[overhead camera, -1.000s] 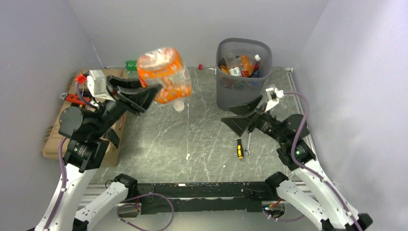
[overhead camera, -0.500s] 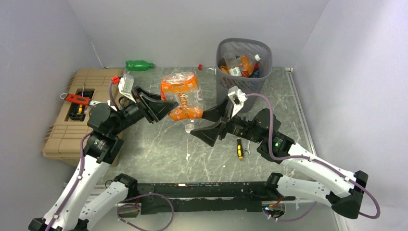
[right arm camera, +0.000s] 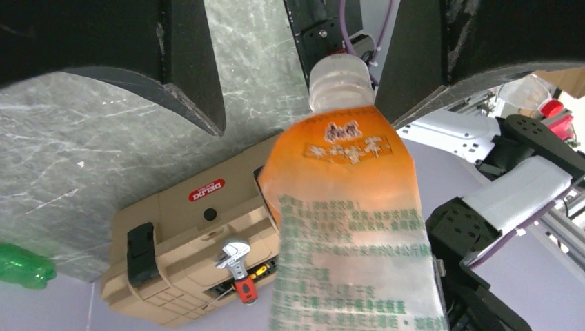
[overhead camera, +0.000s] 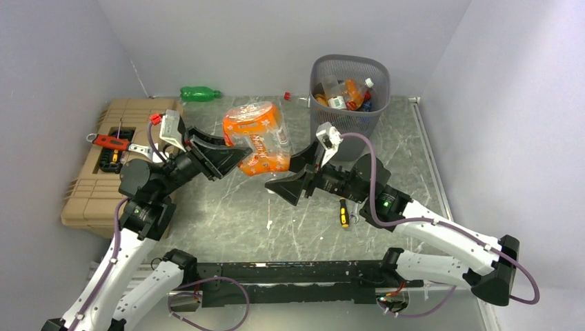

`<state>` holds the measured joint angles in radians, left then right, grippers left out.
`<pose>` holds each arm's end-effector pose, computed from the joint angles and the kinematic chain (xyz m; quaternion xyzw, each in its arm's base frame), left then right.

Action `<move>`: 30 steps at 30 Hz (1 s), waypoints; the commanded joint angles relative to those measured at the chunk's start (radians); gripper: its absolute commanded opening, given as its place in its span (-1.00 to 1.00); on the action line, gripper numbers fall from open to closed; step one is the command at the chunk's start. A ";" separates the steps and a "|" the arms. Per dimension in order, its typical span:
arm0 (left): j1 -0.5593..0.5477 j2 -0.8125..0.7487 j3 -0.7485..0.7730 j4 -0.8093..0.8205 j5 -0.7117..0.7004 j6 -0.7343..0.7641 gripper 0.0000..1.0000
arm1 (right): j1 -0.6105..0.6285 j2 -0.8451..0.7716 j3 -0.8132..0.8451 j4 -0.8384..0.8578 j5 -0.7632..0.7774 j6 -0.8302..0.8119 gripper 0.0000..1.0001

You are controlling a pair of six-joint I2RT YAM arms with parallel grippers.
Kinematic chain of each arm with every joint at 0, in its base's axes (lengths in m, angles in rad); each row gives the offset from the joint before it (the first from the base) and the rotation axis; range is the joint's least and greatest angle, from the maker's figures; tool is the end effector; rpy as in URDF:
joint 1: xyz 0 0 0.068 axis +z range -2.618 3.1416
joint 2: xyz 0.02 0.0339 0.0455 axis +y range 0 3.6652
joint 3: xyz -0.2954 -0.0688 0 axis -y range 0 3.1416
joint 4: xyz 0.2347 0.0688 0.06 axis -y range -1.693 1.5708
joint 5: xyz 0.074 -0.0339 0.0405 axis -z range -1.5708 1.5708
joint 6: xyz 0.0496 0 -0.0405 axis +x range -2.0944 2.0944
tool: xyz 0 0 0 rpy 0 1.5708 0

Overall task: Put the plastic bottles in the bin
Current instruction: Pick up the plastic bottle from the corner of the board.

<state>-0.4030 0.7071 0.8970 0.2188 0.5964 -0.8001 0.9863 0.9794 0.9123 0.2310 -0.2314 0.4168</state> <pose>0.0996 -0.0727 0.4543 0.1373 0.5628 -0.5851 0.5675 0.1087 0.1849 0.4228 -0.2650 0.5919 0.5459 0.5304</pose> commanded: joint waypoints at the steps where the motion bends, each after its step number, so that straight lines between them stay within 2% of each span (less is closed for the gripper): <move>1: -0.002 0.006 -0.022 0.100 0.024 -0.056 -1.00 | 0.007 0.038 0.048 0.036 -0.039 0.002 0.54; 7: -0.002 -0.009 -0.037 0.082 0.005 -0.040 -1.00 | 0.008 0.066 0.044 0.069 -0.069 0.032 0.05; 10: -0.002 -0.012 -0.050 0.091 0.006 -0.040 -0.99 | 0.009 0.059 0.023 0.101 -0.066 0.039 -0.33; 12: -0.002 -0.023 -0.065 0.088 -0.004 -0.041 -0.88 | 0.009 0.053 0.015 0.107 -0.056 0.038 -0.55; 14: -0.002 -0.034 -0.073 0.074 -0.016 -0.032 -0.60 | 0.009 0.050 0.014 0.103 -0.061 0.031 -0.74; 16: -0.002 -0.044 -0.077 0.064 -0.026 -0.021 -0.41 | 0.009 0.046 0.017 0.089 -0.058 0.022 -0.96; 17: -0.002 -0.047 -0.080 0.064 -0.030 -0.016 -0.32 | 0.009 0.043 0.018 0.084 -0.052 0.017 -1.00; 18: -0.002 -0.049 -0.081 0.063 -0.030 -0.013 -0.09 | 0.009 0.037 0.019 0.075 -0.043 0.012 -1.00; 19: -0.002 -0.052 -0.078 0.052 -0.039 -0.007 0.27 | 0.009 0.030 0.022 0.060 -0.030 0.004 -1.00; 20: -0.002 -0.062 -0.077 0.036 -0.057 -0.001 0.86 | 0.009 0.018 0.033 0.031 -0.005 -0.009 -1.00; 21: -0.002 -0.076 -0.079 0.022 -0.081 0.015 0.97 | 0.009 0.003 0.054 -0.018 0.028 -0.034 -1.00; 25: -0.002 -0.187 -0.108 -0.041 -0.237 0.094 0.99 | 0.008 -0.061 0.189 -0.253 0.263 -0.189 -1.00; 28: -0.002 -0.234 -0.110 -0.115 -0.311 0.167 0.99 | 0.007 -0.033 0.370 -0.446 0.508 -0.303 -1.00; 30: -0.002 -0.232 -0.089 -0.203 -0.341 0.230 0.99 | -0.005 0.006 0.466 -0.506 0.672 -0.373 -1.00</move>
<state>-0.4026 0.4873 0.7795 0.1410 0.3763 -0.7055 0.9974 0.9771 1.1698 -0.1284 0.0589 0.2348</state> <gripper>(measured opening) 0.994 0.378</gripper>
